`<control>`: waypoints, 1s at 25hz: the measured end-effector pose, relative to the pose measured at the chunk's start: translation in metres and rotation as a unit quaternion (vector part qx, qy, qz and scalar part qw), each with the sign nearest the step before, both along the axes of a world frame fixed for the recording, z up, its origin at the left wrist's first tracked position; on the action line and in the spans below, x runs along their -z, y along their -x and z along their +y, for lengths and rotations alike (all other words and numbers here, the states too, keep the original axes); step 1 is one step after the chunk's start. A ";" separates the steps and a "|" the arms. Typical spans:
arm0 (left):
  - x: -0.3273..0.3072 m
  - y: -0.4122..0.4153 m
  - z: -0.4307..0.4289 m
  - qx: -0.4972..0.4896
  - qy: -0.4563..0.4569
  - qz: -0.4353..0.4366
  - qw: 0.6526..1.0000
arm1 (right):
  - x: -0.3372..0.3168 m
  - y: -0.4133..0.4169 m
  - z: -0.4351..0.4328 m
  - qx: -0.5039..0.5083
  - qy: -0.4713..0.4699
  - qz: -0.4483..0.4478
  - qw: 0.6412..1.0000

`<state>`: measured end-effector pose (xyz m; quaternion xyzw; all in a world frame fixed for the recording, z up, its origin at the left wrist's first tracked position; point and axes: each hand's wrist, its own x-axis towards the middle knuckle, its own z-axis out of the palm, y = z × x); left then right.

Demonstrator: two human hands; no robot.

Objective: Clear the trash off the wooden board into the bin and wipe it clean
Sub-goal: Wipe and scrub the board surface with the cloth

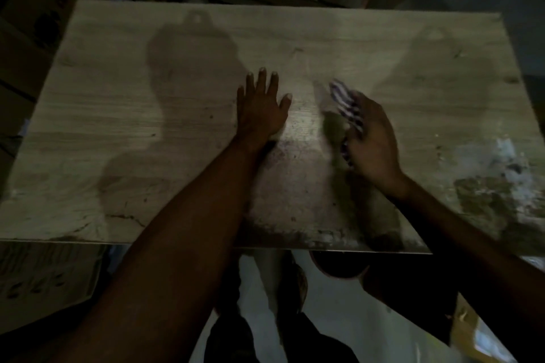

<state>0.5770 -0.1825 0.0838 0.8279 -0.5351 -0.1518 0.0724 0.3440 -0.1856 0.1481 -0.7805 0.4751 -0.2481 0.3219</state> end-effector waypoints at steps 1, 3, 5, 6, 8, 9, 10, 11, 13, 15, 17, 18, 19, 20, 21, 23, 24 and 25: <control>-0.003 0.000 -0.001 0.003 -0.008 -0.002 1.000 | 0.007 -0.010 -0.011 -0.018 0.008 0.032 0.999; -0.003 0.002 0.002 0.002 -0.006 -0.016 1.000 | 0.010 -0.031 -0.030 0.006 0.021 0.092 0.996; 0.001 0.006 0.011 0.000 0.009 -0.032 0.999 | 0.008 -0.046 -0.041 0.032 0.017 0.077 0.996; 0.003 0.007 0.016 0.003 0.017 -0.038 0.999 | 0.004 -0.049 -0.041 0.046 0.010 0.054 0.997; 0.005 0.010 0.027 0.014 0.033 -0.046 0.998 | 0.007 -0.045 -0.034 0.059 0.002 0.033 0.998; 0.005 0.011 0.032 0.019 0.038 -0.046 0.998 | 0.007 -0.042 -0.027 0.056 -0.003 0.042 0.998; 0.003 0.012 0.036 0.022 0.039 -0.041 0.998 | 0.008 -0.039 -0.019 0.049 -0.006 0.059 0.997; 0.003 0.015 0.041 0.024 0.037 -0.035 0.998 | 0.007 -0.037 -0.011 0.043 -0.007 0.072 0.996; 0.000 0.023 0.055 0.026 0.036 -0.034 0.998 | 0.002 -0.033 0.007 0.044 -0.009 0.074 0.996; -0.001 0.035 0.078 0.033 0.032 -0.025 0.999 | -0.006 -0.026 0.028 0.055 -0.008 0.062 0.997; 0.000 0.048 0.106 0.042 0.031 -0.016 0.998 | -0.015 -0.018 0.049 0.067 -0.009 0.048 0.997; -0.003 0.055 0.122 0.050 0.035 -0.013 0.998 | -0.019 -0.014 0.062 0.070 -0.015 0.047 0.996; -0.007 0.062 0.137 0.066 0.043 -0.015 0.997 | -0.024 -0.011 0.074 0.070 -0.027 0.045 0.996; -0.013 0.066 0.149 0.086 0.048 -0.019 0.995 | -0.027 -0.009 0.085 0.068 -0.047 0.036 0.996; -0.019 0.068 0.158 0.104 0.041 -0.011 0.994 | -0.030 -0.008 0.095 0.069 -0.067 0.028 0.995; -0.035 0.066 0.170 0.101 -0.013 0.058 0.993 | -0.041 -0.008 0.110 0.086 -0.109 -0.003 0.990; -0.043 0.062 0.176 0.073 -0.031 0.123 0.989 | -0.051 -0.010 0.116 0.104 -0.134 -0.031 0.985; -0.053 0.057 0.181 0.026 -0.036 0.217 0.975 | -0.062 -0.013 0.120 0.129 -0.163 -0.066 0.976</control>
